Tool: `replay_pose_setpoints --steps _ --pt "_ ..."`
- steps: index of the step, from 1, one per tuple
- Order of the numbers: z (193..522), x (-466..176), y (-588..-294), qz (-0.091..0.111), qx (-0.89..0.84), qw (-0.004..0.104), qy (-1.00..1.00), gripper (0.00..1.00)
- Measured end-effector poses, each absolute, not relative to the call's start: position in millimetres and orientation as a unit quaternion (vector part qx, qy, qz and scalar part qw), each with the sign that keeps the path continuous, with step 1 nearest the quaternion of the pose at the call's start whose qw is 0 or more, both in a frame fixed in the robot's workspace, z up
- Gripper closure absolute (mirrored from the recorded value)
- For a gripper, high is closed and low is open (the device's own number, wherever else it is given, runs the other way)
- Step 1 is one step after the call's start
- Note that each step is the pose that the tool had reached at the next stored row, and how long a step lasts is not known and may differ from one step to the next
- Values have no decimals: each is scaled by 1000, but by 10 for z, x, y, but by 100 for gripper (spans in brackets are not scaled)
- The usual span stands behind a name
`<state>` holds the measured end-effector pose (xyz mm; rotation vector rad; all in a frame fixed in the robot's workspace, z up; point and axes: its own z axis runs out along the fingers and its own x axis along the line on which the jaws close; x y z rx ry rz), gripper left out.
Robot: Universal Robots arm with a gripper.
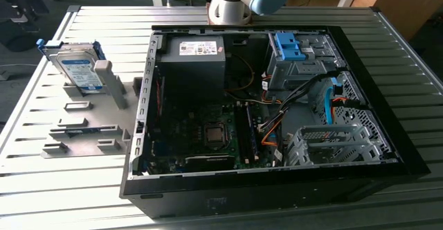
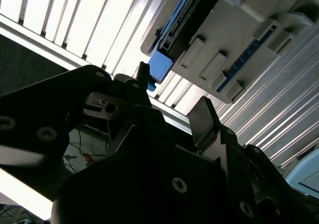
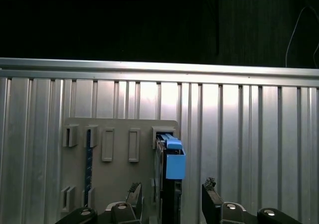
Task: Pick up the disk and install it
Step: 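Pick up the disk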
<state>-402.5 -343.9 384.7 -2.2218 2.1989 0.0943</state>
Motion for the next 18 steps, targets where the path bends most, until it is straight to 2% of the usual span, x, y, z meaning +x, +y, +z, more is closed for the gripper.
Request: replay_pose_setpoints --steps 18 --pt "3795 -4026 -3440 30 -710 7 703 41"
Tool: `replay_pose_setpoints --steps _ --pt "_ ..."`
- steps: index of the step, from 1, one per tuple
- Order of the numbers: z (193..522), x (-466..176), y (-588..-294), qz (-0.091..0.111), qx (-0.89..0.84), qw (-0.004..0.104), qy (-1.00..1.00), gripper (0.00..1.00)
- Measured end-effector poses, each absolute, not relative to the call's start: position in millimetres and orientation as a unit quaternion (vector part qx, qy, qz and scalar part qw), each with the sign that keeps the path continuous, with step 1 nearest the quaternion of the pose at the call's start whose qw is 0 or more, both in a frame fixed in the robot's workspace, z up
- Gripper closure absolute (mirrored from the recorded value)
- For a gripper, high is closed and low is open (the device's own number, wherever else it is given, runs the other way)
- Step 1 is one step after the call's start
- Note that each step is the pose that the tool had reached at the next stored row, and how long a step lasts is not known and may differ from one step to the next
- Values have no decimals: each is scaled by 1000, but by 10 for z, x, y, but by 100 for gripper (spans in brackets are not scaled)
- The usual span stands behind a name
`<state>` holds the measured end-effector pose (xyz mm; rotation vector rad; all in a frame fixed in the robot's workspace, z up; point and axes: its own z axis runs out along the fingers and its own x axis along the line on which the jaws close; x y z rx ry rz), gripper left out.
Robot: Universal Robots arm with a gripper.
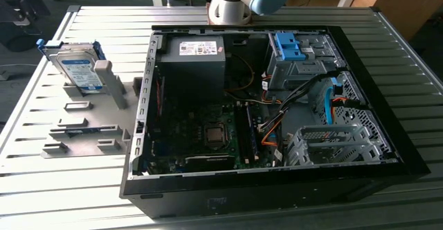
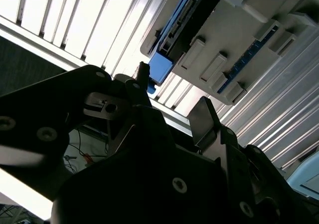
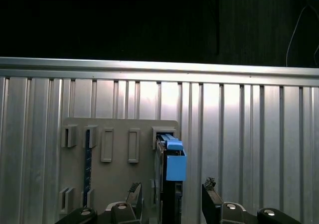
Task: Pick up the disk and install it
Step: 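Pick up the disk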
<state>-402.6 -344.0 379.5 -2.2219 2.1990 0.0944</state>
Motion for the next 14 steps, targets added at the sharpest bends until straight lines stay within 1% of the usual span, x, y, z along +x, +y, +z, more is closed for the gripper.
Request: replay_pose_setpoints --steps 14 --pt "3623 -4040 -3448 30 -712 7 702 41"
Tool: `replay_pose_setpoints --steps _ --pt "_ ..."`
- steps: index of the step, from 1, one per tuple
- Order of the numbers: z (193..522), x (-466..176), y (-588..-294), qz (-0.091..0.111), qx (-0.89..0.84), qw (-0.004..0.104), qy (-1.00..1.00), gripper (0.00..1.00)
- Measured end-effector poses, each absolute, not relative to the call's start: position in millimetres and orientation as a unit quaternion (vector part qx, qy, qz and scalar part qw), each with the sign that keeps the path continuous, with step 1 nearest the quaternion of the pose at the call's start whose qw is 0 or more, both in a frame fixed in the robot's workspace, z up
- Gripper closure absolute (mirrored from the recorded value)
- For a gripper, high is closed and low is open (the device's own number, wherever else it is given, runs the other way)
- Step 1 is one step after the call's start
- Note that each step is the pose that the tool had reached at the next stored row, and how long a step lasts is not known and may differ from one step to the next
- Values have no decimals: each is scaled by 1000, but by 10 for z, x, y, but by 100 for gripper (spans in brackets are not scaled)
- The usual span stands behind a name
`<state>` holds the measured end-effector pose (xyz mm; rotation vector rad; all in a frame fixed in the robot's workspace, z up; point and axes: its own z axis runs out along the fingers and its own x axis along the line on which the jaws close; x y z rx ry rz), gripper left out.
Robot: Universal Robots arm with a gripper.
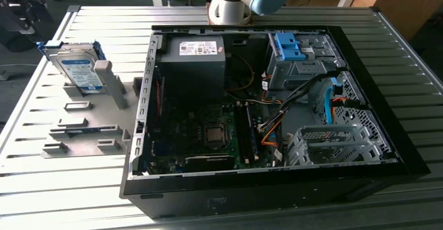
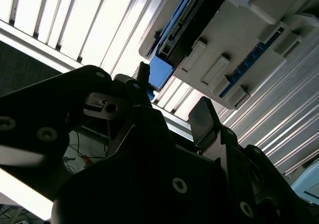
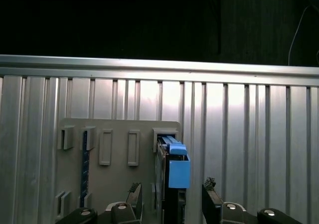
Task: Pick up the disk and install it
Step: 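Pick up the disk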
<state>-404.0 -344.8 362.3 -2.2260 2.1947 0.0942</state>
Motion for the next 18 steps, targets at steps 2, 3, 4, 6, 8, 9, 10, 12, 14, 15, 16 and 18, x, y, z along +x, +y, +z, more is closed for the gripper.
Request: replay_pose_setpoints --steps 2,3,4,6,8,9,10,12,14,15,16,18 --pt "3623 -4041 -3447 30 -712 7 702 41" --pt "3622 -4041 -3447 30 -712 7 702 41" --pt "3620 -4041 -3447 30 -712 7 702 41" --pt "3618 -4041 -3447 30 -712 7 702 41" --pt "3613 -4041 -3447 30 -712 7 702 41" --pt "3610 -4041 -3447 30 -712 7 702 41" --pt "3606 -4041 -3447 30 -712 7 702 41" --pt "3595 -4041 -3447 30 -712 7 702 41" --pt "3581 -4041 -3447 30 -712 7 702 41" --pt "3576 -4041 -3447 30 -712 7 702 41" --pt "3574 -4041 -3447 30 -712 7 702 41" --pt "3567 -4041 -3447 30 -712 7 702 41"
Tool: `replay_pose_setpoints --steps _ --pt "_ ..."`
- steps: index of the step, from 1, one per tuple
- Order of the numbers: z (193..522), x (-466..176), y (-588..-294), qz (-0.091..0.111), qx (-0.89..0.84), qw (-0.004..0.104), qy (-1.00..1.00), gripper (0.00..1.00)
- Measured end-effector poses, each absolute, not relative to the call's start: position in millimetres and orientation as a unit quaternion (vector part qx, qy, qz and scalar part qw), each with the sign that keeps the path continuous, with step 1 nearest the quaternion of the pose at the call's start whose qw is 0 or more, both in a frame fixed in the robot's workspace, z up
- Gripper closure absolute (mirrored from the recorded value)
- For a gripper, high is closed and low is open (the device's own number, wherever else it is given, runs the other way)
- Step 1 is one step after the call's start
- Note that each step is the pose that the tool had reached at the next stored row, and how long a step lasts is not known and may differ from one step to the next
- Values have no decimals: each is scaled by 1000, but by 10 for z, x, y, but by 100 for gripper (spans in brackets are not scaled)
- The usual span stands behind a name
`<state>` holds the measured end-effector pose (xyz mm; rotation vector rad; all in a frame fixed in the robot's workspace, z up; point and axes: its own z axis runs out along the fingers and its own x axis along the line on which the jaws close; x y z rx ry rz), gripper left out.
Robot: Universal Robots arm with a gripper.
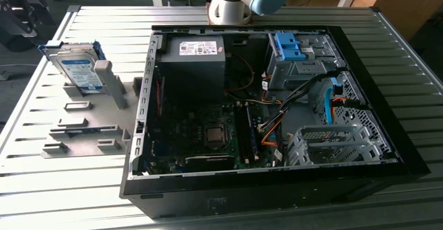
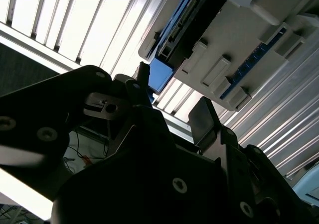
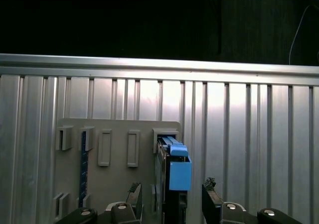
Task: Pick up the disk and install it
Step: 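Pick up the disk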
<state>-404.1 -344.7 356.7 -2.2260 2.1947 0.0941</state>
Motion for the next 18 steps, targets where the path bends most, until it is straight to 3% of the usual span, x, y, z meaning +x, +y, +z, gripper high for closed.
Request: replay_pose_setpoints --steps 18 --pt "3454 -4060 -3447 27 -712 10 702 41"
